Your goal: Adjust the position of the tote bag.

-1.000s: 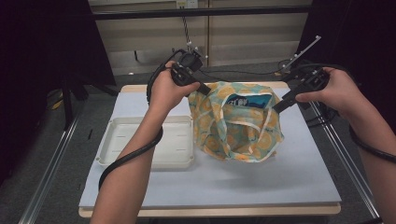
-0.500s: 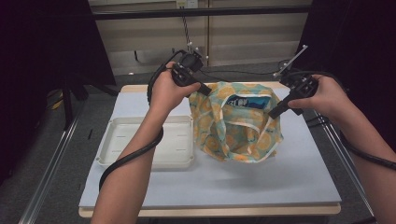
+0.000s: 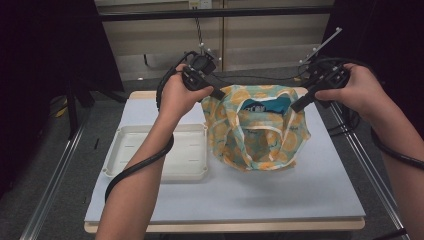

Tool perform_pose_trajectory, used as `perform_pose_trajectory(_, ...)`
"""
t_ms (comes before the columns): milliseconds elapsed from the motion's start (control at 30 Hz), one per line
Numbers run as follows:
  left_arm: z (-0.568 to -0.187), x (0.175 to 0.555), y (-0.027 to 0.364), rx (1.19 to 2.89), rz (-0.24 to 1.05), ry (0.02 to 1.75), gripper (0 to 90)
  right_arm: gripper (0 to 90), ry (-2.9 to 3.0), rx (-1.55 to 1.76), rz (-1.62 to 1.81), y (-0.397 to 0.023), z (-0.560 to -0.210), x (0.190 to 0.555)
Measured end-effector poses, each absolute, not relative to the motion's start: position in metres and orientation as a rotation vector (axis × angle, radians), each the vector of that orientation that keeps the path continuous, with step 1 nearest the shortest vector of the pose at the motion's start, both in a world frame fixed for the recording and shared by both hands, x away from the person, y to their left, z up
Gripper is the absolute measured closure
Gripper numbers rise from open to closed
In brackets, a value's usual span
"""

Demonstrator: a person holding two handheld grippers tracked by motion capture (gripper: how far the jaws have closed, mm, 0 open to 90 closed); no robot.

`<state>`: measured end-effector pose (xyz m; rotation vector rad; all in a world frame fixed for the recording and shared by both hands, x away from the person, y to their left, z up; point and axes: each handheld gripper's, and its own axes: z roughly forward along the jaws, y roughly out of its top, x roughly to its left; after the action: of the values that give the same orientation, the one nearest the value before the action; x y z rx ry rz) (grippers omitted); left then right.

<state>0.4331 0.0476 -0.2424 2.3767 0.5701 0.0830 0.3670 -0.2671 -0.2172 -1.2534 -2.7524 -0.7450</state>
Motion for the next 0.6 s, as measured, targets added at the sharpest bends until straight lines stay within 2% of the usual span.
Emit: perform_pose_trajectory(600, -0.244, 0.441, 0.048, 2.389, 0.065, 0.574, 85.8, 90.0, -2.766, -1.310, -0.840, -0.250, -0.193, 0.395)
